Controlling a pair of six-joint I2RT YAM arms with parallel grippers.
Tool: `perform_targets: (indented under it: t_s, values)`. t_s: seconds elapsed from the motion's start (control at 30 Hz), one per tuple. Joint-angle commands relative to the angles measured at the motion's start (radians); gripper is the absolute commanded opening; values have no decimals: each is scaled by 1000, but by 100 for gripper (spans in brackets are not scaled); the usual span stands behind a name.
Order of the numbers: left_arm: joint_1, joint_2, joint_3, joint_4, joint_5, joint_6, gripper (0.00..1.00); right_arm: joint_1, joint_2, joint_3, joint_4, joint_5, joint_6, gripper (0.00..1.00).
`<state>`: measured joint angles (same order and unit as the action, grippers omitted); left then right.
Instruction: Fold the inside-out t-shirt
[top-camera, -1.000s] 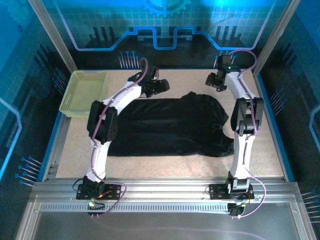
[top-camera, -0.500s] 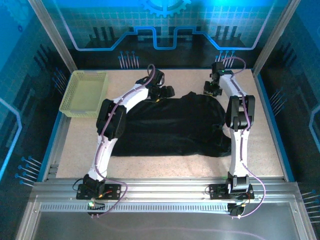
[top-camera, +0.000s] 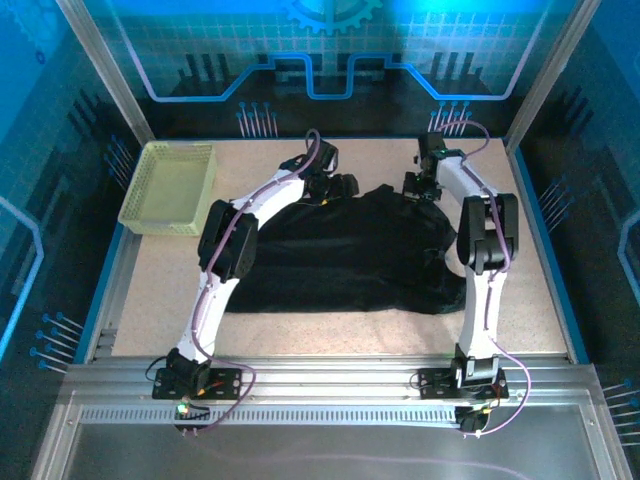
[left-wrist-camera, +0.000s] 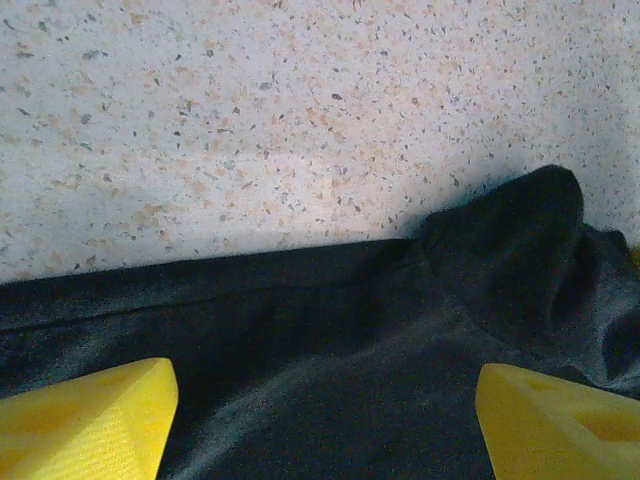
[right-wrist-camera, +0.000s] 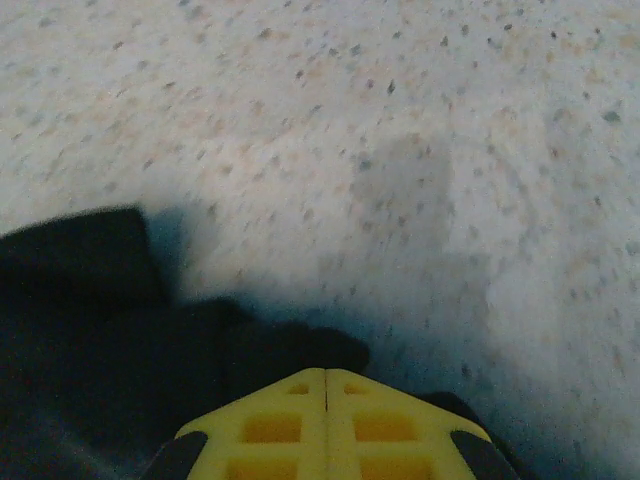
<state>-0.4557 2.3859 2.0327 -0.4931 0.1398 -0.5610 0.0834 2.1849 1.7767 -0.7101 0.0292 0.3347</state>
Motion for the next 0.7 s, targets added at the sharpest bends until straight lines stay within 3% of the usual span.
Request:
perform_targets:
  t_s: [0.0, 0.17, 0.4, 0.47, 0.53, 0.67]
  values:
    - [-4, -73, -64, -1, -5, 35, 80, 52, -202, -122, 67, 76, -20, 0]
    - [1, -259, -302, 87, -55, 35, 79, 146, -428, -391, 62, 255, 32, 0]
    - [18, -475, -582, 171, -93, 16, 79, 348, -662, -771, 25, 297, 151, 2]
    - [26, -515, -639, 180, -110, 16, 79, 388, -704, -837, -15, 314, 208, 14]
    - [41, -559, -700, 193, -116, 4, 79, 396, -761, -874, -35, 321, 221, 36]
    - [82, -644, -793, 209, -141, -13, 79, 356, -833, -822, -44, 354, 185, 49]
